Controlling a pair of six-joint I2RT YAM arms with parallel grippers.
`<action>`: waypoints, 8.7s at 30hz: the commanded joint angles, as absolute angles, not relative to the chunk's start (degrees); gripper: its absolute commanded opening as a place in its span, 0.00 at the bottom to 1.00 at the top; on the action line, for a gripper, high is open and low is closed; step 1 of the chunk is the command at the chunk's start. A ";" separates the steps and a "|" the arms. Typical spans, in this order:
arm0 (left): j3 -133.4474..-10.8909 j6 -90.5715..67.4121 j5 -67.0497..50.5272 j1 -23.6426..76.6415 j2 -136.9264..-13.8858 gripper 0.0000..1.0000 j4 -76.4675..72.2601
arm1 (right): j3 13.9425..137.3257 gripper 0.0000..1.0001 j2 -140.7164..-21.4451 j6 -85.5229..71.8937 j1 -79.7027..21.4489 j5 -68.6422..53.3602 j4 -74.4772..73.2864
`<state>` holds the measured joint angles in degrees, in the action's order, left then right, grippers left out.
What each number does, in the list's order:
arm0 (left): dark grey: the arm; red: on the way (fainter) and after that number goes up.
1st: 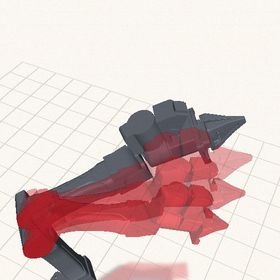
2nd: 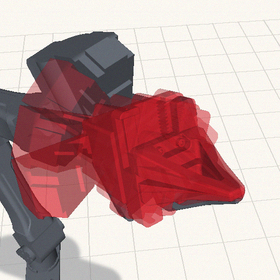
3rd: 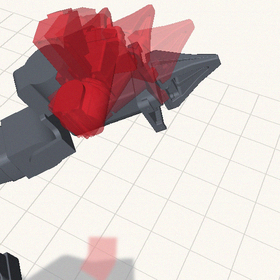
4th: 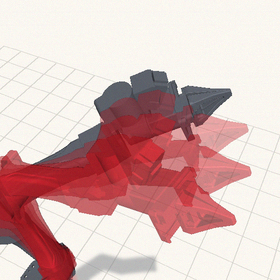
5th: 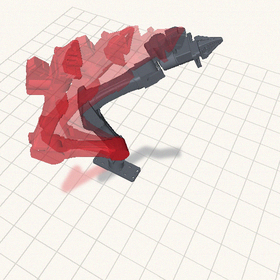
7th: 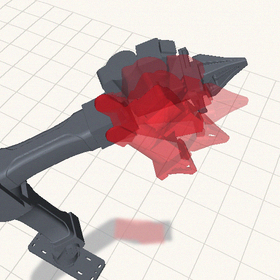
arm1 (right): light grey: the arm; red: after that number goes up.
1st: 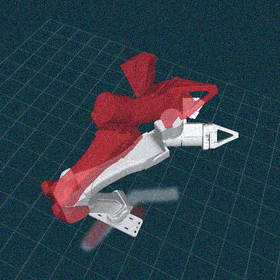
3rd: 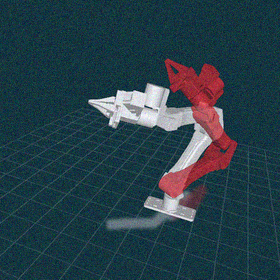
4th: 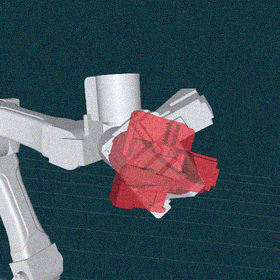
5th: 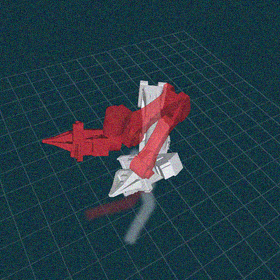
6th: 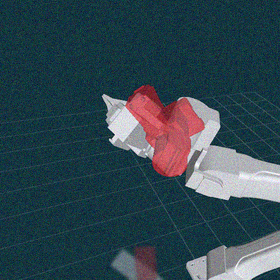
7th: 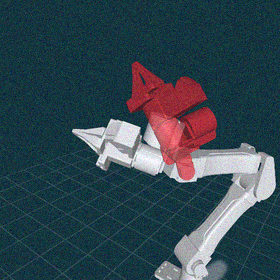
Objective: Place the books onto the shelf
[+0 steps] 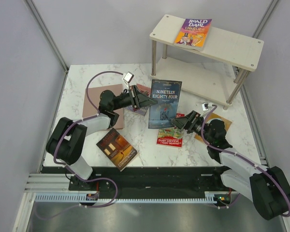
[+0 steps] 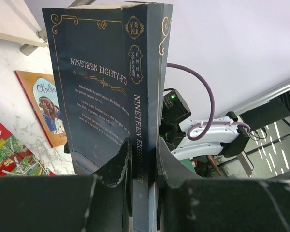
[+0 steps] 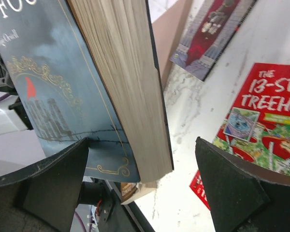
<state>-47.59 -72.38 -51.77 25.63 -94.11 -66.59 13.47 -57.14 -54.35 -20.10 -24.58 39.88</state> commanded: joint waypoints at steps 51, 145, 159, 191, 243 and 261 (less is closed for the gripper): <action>-53.61 -54.78 -54.15 20.66 -88.36 0.80 -41.38 | 41.10 0.00 -46.58 -39.83 -19.78 -29.97 2.21; -41.40 -39.72 -52.47 21.80 -79.10 0.82 -23.20 | 96.95 0.83 -92.03 -41.83 22.15 -54.23 -20.13; -40.69 -39.90 -52.38 21.80 -76.99 0.82 -23.20 | 104.15 0.98 -86.66 -30.94 23.55 -30.60 -40.25; -50.26 -35.76 -33.93 29.26 -96.05 0.83 1.32 | 36.07 0.96 -55.98 -33.92 4.40 -32.95 -17.59; -51.59 -53.26 -36.30 39.02 -100.29 0.02 -29.36 | 21.18 0.25 -65.92 -53.36 -12.83 -43.25 31.66; -61.00 -52.20 -32.78 38.50 -90.88 0.02 -21.17 | 8.62 0.98 -40.88 -68.28 -12.22 -29.71 26.37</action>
